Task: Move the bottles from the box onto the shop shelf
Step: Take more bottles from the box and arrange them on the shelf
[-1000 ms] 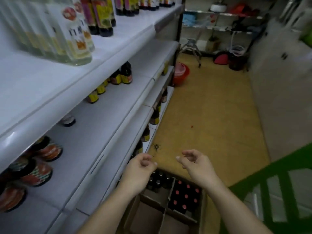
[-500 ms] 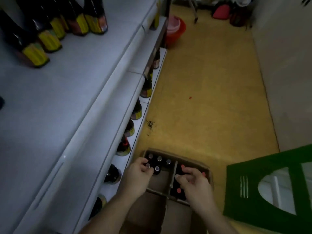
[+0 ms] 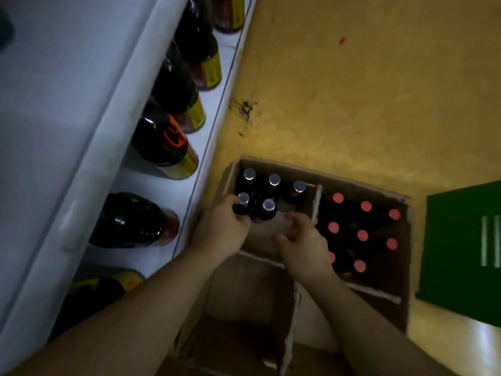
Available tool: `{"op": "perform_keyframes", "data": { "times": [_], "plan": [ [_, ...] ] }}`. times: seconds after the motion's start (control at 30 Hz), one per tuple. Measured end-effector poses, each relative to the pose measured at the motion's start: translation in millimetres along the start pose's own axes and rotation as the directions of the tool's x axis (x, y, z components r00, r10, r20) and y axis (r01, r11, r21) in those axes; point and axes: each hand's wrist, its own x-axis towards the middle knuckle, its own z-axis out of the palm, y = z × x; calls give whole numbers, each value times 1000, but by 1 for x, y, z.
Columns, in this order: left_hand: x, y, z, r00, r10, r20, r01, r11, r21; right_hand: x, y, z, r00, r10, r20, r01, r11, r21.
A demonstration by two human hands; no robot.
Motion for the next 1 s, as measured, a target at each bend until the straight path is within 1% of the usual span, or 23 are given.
{"op": "perform_keyframes", "data": {
  "times": [0.1, 0.23, 0.3, 0.4, 0.47, 0.53, 0.6, 0.7, 0.83, 1.0],
  "plan": [
    [33, -18, 27, 999, 48, 25, -50, 994, 97, 38, 14, 27, 999, -40, -21, 39, 998, -47],
    [69, -30, 46, 997, 56, 61, -65, 983, 174, 84, 20, 51, 997, -76, -20, 73, 989, -125],
    [78, -36, 53, 996, 86, 32, -91, 977, 192, 99, 20, 58, 996, -92, 0, 91, 980, -179],
    [77, -42, 60, 985, 171, -31, -159, 958, 239, 111, 22, 67, 991, -131, 2, 126, 950, -285],
    [71, -46, 63, 971, 235, -41, -213, 932, 294, 111, 24, 70, 987, -161, -11, 148, 934, -326],
    [65, -50, 67, 964, 264, -33, -239, 913, 331, 108, 26, 71, 983, -185, -22, 165, 918, -360],
    [61, -53, 68, 964, 265, -21, -243, 910, 336, 103, 27, 70, 979, -200, -27, 175, 907, -383],
    [55, -53, 64, 972, 234, -9, -215, 908, 358, 89, 31, 69, 977, -215, 14, 201, 886, -417],
    [44, -54, 60, 982, 183, 36, -181, 888, 422, 71, 44, 62, 982, -187, 28, 178, 862, -475],
    [30, -53, 58, 986, 153, 62, -165, 884, 437, 50, 56, 64, 981, -153, 119, 193, 833, -519]
  ]
}}
